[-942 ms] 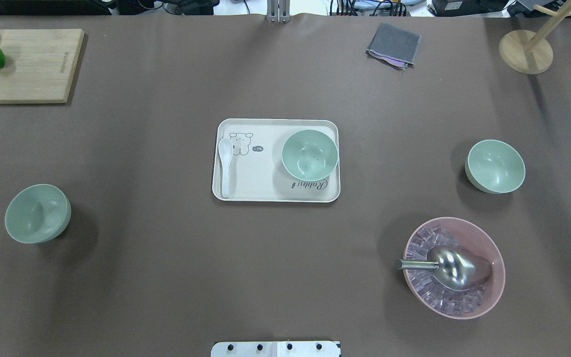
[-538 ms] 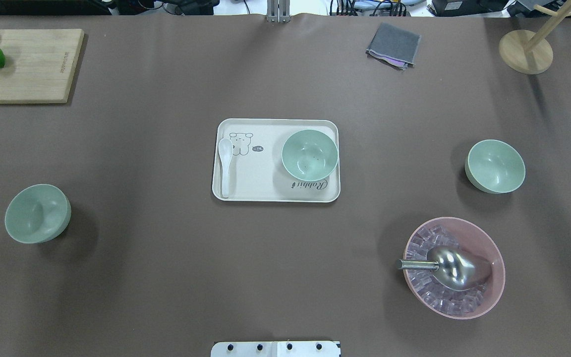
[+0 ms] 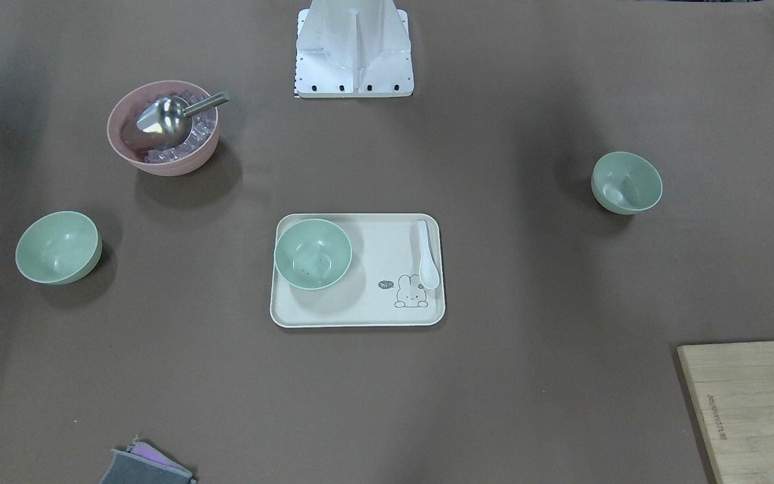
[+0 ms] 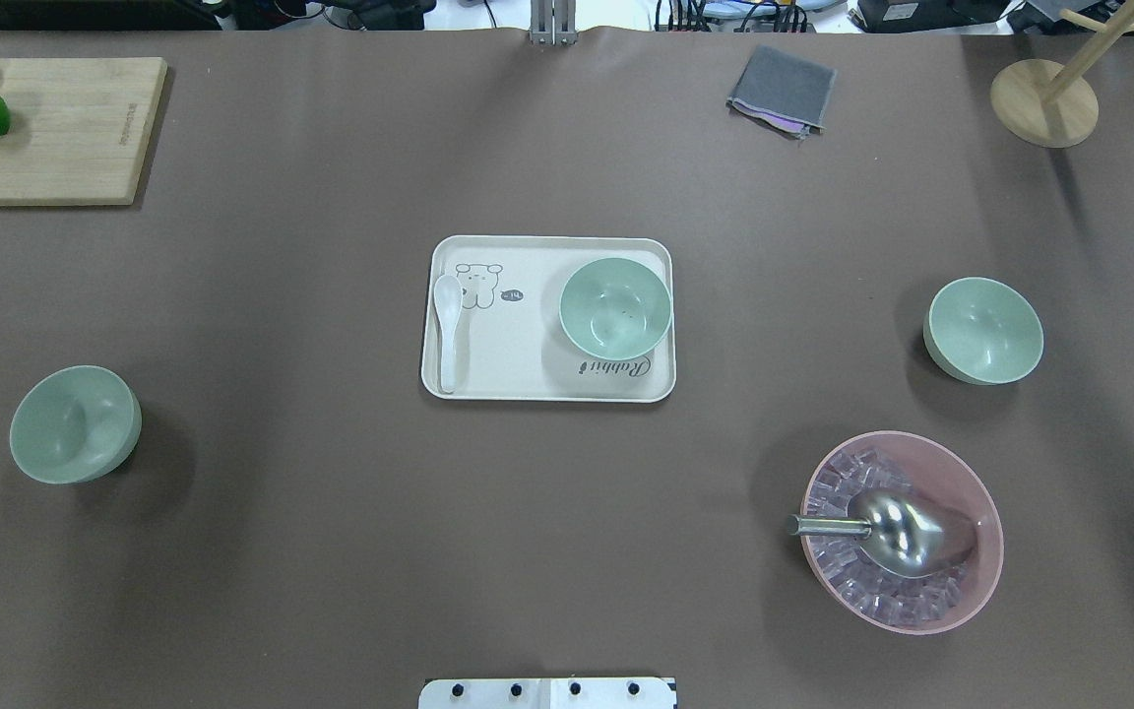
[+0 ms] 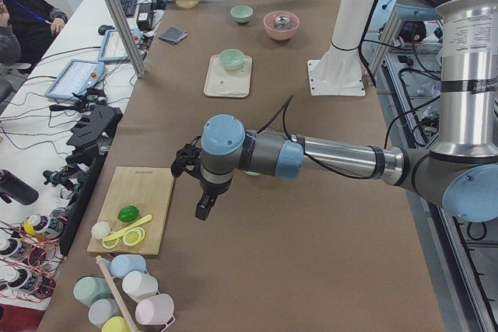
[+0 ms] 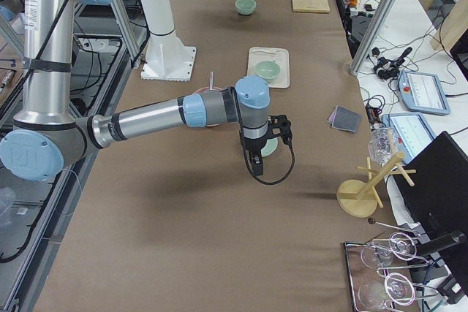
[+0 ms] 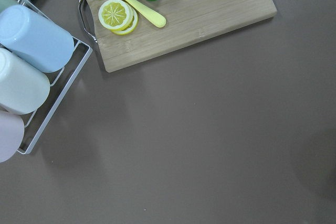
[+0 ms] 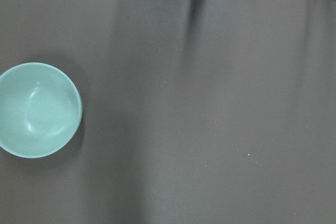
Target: Stack green bowls together
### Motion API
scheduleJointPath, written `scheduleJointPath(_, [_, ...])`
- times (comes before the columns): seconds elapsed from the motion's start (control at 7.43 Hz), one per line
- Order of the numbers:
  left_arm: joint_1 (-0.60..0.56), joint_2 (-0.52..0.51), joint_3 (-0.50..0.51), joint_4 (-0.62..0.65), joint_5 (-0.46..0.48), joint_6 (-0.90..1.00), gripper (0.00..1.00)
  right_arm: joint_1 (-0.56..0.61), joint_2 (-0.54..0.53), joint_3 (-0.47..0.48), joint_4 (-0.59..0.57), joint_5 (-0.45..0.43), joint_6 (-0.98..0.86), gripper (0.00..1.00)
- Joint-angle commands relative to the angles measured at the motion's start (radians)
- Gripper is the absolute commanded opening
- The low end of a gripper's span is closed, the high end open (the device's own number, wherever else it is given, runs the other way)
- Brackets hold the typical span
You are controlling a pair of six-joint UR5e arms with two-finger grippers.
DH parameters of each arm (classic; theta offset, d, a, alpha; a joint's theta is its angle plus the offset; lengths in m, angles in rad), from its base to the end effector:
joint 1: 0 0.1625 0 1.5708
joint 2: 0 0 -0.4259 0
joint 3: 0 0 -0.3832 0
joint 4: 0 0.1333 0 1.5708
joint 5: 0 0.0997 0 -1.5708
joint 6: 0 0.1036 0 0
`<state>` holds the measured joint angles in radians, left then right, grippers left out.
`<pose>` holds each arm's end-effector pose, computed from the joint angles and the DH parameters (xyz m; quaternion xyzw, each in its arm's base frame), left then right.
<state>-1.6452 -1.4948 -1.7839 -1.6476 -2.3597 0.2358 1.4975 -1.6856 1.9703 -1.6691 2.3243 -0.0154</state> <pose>-0.0938 -0.4545 0.5850 0.1564 0.3623 0.1149 0.9116 0.0307 -0.4344 0.5337 0.0759 -0.3687 -0.0753 0.9234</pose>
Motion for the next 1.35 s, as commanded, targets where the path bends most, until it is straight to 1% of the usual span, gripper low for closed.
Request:
scheduleJointPath(0.0, [0.001, 0.001, -0.011, -0.007, -0.068, 0.004, 0.99, -0.002, 0.012, 0.002, 0.008, 0.018, -0.009, 1.0])
scheduleJointPath(0.13, [-0.005, 0.011, -0.018, -0.027, -0.108, 0.011, 0.99, 0.0, 0.0, 0.033, 0.04, 0.009, -0.002, 1.0])
scheduleJointPath(0.27, [0.001, 0.014, 0.016, -0.04, -0.096, -0.001, 0.99, 0.0, 0.0, 0.001, 0.042, -0.015, -0.008, 1.0])
scheduleJointPath(0.4, [0.007, -0.051, 0.081, -0.031, -0.099, -0.015, 0.99, 0.0, 0.006, -0.011, 0.045, -0.028, -0.006, 1.0])
scheduleJointPath(0.54, [0.004, -0.018, 0.075, -0.038, -0.104, -0.018, 0.99, 0.0, -0.011, -0.007, 0.052, -0.026, -0.008, 1.0])
scheduleJointPath(0.67, [0.004, -0.009, 0.061, -0.04, -0.105, -0.018, 0.99, -0.002, -0.011, -0.005, 0.057, -0.02, 0.004, 1.0])
scheduleJointPath(0.81, [0.005, 0.008, 0.02, -0.088, -0.111, -0.038, 0.99, -0.055, -0.011, -0.037, 0.055, -0.019, 0.009, 1.0])
scheduleJointPath(0.94, [0.031, 0.031, 0.0, -0.101, -0.146, -0.132, 0.98, -0.092, -0.009, -0.031, 0.057, 0.015, 0.014, 1.0])
scheduleJointPath(1.08, [0.083, 0.063, -0.018, -0.125, -0.147, -0.175, 0.99, -0.118, -0.003, -0.031, 0.058, 0.018, 0.068, 1.0])
scheduleJointPath(1.21, [0.14, 0.071, -0.019, -0.164, -0.13, -0.258, 0.99, -0.15, 0.0, -0.004, 0.058, 0.014, 0.172, 1.0])
